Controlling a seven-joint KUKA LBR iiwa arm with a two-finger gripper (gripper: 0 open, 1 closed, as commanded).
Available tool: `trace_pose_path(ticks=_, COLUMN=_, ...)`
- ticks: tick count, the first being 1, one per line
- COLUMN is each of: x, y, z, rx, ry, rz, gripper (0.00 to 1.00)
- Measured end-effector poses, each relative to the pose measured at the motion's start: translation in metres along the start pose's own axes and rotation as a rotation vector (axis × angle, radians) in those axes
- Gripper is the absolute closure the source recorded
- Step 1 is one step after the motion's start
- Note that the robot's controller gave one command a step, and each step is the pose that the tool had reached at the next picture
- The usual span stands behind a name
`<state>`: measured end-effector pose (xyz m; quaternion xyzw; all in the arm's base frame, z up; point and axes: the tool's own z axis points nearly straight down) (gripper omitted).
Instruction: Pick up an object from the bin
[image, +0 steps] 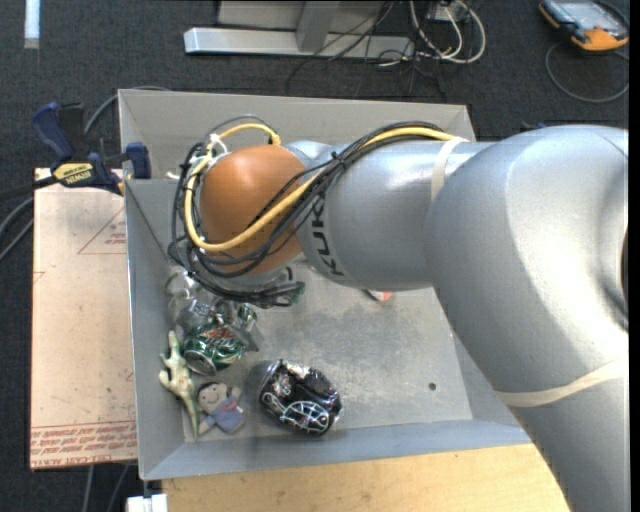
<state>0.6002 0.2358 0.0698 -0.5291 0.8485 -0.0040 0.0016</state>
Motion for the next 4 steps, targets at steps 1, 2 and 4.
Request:
trace_pose_path(ticks=1, x=0.000, y=0.000, z=0.000, rx=0.000, ry=0.000, rz=0.000, gripper=1.00)
trace_pose_path(ticks=2, x=-0.003, y=0.001, z=-0.024, rx=0.002, ry=-0.005, rz=0.003, gripper=1.00)
trace_pose_path(ticks=4, x=-0.012, y=-0.008, z=-0.022, rx=0.005, ry=-0.010, rz=-0.168, gripper=1.00)
